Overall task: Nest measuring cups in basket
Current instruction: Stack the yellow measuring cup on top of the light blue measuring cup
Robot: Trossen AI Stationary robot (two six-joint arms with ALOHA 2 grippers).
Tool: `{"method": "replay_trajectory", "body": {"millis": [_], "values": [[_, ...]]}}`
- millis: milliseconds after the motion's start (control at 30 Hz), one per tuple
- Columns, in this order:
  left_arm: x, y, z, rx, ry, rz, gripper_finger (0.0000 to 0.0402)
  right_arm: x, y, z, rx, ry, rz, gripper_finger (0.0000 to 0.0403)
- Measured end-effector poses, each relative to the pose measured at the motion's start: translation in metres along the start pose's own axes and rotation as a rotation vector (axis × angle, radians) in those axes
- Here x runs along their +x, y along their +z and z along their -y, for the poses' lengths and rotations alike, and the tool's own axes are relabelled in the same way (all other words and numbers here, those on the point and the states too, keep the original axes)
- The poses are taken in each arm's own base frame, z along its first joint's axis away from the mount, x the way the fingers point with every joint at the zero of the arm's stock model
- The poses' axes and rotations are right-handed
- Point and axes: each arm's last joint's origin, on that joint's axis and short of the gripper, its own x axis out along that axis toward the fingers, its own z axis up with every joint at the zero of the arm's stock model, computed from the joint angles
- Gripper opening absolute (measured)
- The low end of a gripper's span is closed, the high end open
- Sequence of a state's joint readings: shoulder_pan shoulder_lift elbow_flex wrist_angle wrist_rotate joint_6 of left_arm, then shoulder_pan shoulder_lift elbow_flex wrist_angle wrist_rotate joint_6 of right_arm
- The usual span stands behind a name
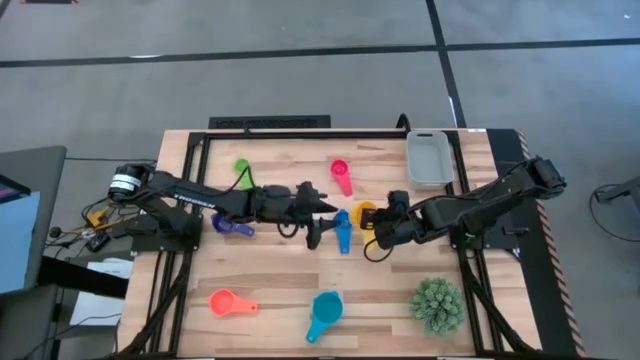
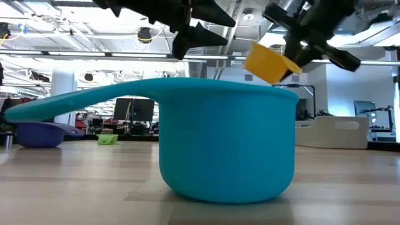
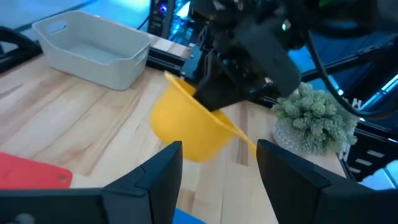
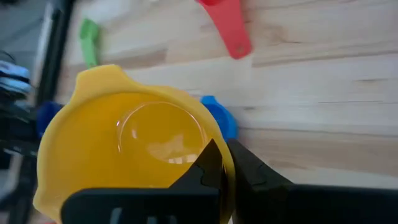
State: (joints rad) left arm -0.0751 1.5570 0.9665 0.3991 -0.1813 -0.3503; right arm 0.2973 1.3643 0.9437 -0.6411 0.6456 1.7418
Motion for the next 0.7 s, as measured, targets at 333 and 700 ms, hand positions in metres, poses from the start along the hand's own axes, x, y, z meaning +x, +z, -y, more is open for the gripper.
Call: {"method": "replay_trajectory", "body": {"millis": [333, 700], "values": [[-0.007, -0.012, 0.025, -0.130, 0.047, 0.000, 0.0194, -0.003, 0.003, -0.018, 0.204, 0.136, 0.044, 0.0031], [0.008, -0.027, 0.043, -0.124, 0.093, -0.016, 0.0194, 0.020, -0.013, -0.025, 0.210, 0.133, -0.035, 0.0035]]}}
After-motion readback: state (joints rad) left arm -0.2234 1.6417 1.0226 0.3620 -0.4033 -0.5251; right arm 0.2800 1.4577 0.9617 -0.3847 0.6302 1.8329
